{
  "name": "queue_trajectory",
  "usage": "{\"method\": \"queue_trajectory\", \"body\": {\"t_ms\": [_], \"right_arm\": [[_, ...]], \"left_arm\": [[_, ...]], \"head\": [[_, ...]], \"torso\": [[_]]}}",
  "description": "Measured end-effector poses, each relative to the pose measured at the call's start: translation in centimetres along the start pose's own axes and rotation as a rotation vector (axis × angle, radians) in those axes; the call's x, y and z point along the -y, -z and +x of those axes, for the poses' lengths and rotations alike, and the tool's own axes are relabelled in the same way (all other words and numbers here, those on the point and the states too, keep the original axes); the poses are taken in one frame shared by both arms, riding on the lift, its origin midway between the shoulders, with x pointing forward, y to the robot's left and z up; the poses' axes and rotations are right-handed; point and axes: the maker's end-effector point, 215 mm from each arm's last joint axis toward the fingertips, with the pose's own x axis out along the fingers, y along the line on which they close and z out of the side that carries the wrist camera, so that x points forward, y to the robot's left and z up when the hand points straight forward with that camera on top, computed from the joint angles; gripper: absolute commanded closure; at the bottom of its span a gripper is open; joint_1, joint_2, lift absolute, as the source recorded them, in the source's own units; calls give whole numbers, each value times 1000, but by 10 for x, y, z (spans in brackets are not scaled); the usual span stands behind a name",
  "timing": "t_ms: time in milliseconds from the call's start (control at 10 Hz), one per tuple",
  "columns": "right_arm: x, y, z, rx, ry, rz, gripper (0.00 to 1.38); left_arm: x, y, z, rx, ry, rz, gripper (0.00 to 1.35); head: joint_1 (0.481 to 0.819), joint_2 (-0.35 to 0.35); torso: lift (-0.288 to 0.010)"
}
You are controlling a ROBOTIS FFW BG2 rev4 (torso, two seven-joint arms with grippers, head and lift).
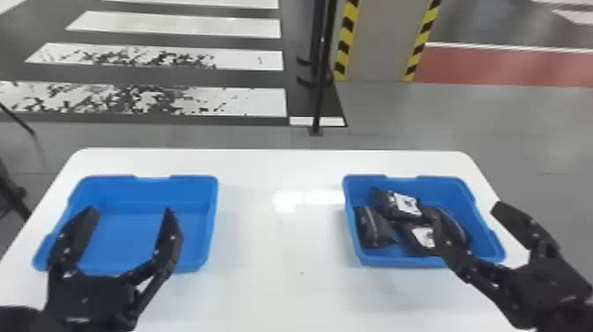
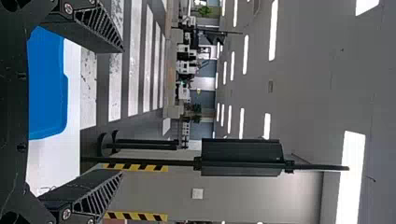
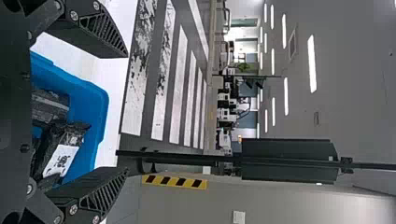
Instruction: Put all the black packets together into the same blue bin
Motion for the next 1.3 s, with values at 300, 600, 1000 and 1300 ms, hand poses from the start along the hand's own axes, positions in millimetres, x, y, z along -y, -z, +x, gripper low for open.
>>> {"method": "queue_trajectory", "body": {"t_ms": [300,600,1000,1300], "right_arm": [[0,1,1,0,-2,1,165],[0,2,1,0,-2,6,165],[-2,1,1,3,-8,14,165],[-2,-2,2,13,-12,12,165]], "left_arm": [[0,-2,1,7,1,-1,114],[0,-5,1,16,1,1,114],[1,-3,1,10,1,-6,114],[2,-5,1,17,4,-5,114]], "head": [[695,-82],[695,-81],[695,-80],[695,-81]], "torso": [[-110],[-110],[-110],[-110]]}}
